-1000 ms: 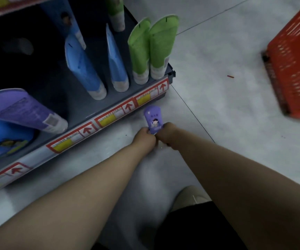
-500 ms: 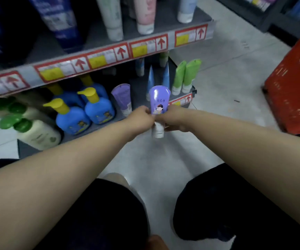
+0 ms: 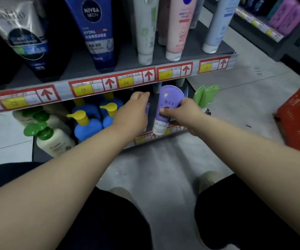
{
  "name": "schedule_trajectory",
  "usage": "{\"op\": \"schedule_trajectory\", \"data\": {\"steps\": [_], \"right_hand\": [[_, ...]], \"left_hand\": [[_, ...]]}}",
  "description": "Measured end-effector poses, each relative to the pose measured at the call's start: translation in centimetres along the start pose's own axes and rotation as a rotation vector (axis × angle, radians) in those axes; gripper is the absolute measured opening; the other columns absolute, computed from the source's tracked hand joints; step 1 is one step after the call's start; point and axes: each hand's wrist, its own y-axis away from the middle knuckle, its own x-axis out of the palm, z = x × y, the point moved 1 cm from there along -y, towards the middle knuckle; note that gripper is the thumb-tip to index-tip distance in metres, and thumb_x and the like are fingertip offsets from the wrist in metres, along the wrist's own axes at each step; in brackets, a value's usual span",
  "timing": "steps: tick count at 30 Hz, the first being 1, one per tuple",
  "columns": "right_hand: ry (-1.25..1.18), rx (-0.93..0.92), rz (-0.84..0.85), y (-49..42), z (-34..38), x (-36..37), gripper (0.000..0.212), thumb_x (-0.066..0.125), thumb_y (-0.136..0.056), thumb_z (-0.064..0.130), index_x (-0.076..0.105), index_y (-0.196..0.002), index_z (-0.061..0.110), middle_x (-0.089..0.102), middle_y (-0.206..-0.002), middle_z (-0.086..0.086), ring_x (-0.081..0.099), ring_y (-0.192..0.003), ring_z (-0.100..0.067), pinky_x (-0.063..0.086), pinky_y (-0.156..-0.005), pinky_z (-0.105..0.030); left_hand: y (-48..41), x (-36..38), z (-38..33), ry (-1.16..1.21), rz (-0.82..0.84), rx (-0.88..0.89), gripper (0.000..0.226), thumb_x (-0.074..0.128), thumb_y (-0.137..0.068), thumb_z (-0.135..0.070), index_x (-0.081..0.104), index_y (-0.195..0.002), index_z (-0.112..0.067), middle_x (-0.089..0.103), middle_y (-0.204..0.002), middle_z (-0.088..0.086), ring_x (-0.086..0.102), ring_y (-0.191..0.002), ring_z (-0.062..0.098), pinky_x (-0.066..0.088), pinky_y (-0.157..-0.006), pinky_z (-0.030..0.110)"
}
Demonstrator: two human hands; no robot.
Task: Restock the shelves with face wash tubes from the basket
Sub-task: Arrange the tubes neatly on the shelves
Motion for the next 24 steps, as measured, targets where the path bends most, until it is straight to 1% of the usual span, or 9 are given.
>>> {"op": "schedule_trajectory", "data": {"steps": [2, 4, 8, 12, 16, 18, 20, 22, 24], "right_hand": [[0.038, -0.016, -0.017, -1.0, -0.7, 1.0, 0.030, 0.077, -0.076, 0.016, 0.066, -0.100, 0.001, 0.070, -0.097, -0.013, 0.066, -0.085, -0.025, 0.056, -0.081, -0.040], [0.113, -0.026, -0.033, -2.0, -1.3, 1.8, 0.032, 0.077, -0.076, 0.021, 0.067, -0.100, 0.001, 0.070, -0.096, -0.014, 0.066, -0.087, -0.026, 0.056, -0.083, -0.043], [0.228, -0.071, -0.055, -3.6, -1.4, 2.9, 0.034, 0.075, -0.077, 0.021, 0.066, -0.106, 0.005, 0.069, -0.100, -0.013, 0.064, -0.093, -0.028, 0.053, -0.084, -0.039], [0.320, -0.100, -0.111, -4.8, -1.6, 3.0, 0.037, 0.077, -0.074, 0.018, 0.063, -0.107, 0.007, 0.067, -0.103, -0.012, 0.062, -0.095, -0.028, 0.051, -0.085, -0.039], [0.346, -0.096, -0.124, -5.2, -2.0, 3.0, 0.036, 0.076, -0.075, 0.019, 0.062, -0.106, 0.006, 0.066, -0.102, -0.012, 0.061, -0.093, -0.029, 0.051, -0.085, -0.040], [0.327, -0.098, -0.122, -5.3, -2.2, 3.0, 0.034, 0.074, -0.078, 0.019, 0.062, -0.106, 0.005, 0.066, -0.101, -0.012, 0.060, -0.091, -0.028, 0.051, -0.082, -0.037], [0.321, -0.107, -0.112, -5.4, -2.3, 3.1, 0.032, 0.072, -0.079, 0.018, 0.062, -0.108, 0.006, 0.065, -0.099, -0.010, 0.057, -0.086, -0.024, 0.047, -0.075, -0.031], [0.327, -0.115, -0.094, -5.4, -2.2, 3.3, 0.031, 0.071, -0.080, 0.016, 0.061, -0.108, 0.006, 0.063, -0.096, -0.008, 0.054, -0.084, -0.020, 0.042, -0.072, -0.027], [0.321, -0.112, -0.085, -5.4, -2.2, 3.6, 0.029, 0.072, -0.080, 0.014, 0.062, -0.106, 0.006, 0.062, -0.092, -0.007, 0.053, -0.082, -0.019, 0.041, -0.070, -0.027]], "left_hand": [[-1.2, 0.4, 1.2, 0.001, 0.039, -0.054, 0.058, 0.043, -0.093, -0.012, 0.025, -0.148, -0.013, 0.032, -0.149, 0.009, 0.042, -0.129, 0.030, 0.042, -0.097, 0.037], [-2.3, 1.2, 2.2, 0.021, 0.087, -0.113, 0.059, 0.044, -0.093, -0.013, 0.024, -0.149, -0.014, 0.037, -0.145, 0.014, 0.042, -0.128, 0.033, 0.040, -0.097, 0.037], [-3.6, 3.2, 3.1, 0.017, 0.178, -0.127, 0.054, 0.041, -0.094, -0.016, 0.030, -0.147, -0.021, 0.046, -0.133, 0.017, 0.048, -0.119, 0.035, 0.042, -0.089, 0.034], [-4.2, 3.8, 3.0, 0.057, 0.130, -0.110, 0.032, 0.042, -0.094, -0.020, 0.053, -0.124, -0.016, 0.051, -0.111, 0.017, 0.053, -0.101, 0.036, 0.047, -0.081, 0.039], [-5.1, 3.5, 3.2, 0.088, 0.073, -0.162, 0.026, 0.045, -0.088, -0.011, 0.061, -0.108, -0.011, 0.053, -0.110, 0.016, 0.053, -0.101, 0.035, 0.047, -0.082, 0.039], [-5.5, 3.6, 3.3, 0.120, 0.048, -0.190, 0.023, 0.043, -0.088, -0.010, 0.063, -0.099, -0.007, 0.055, -0.112, 0.016, 0.052, -0.101, 0.033, 0.046, -0.082, 0.035], [-5.7, 3.7, 3.1, 0.119, 0.041, -0.192, 0.021, 0.043, -0.088, -0.015, 0.061, -0.090, -0.005, 0.056, -0.111, 0.015, 0.051, -0.101, 0.032, 0.042, -0.081, 0.032], [-5.7, 3.9, 3.0, 0.104, 0.037, -0.168, 0.018, 0.046, -0.088, -0.022, 0.055, -0.079, -0.010, 0.056, -0.107, 0.012, 0.049, -0.100, 0.031, 0.038, -0.080, 0.032], [-5.6, 4.0, 3.0, 0.113, 0.035, -0.150, 0.021, 0.051, -0.087, -0.029, 0.054, -0.074, -0.012, 0.054, -0.100, 0.008, 0.049, -0.096, 0.026, 0.038, -0.075, 0.031]]}}
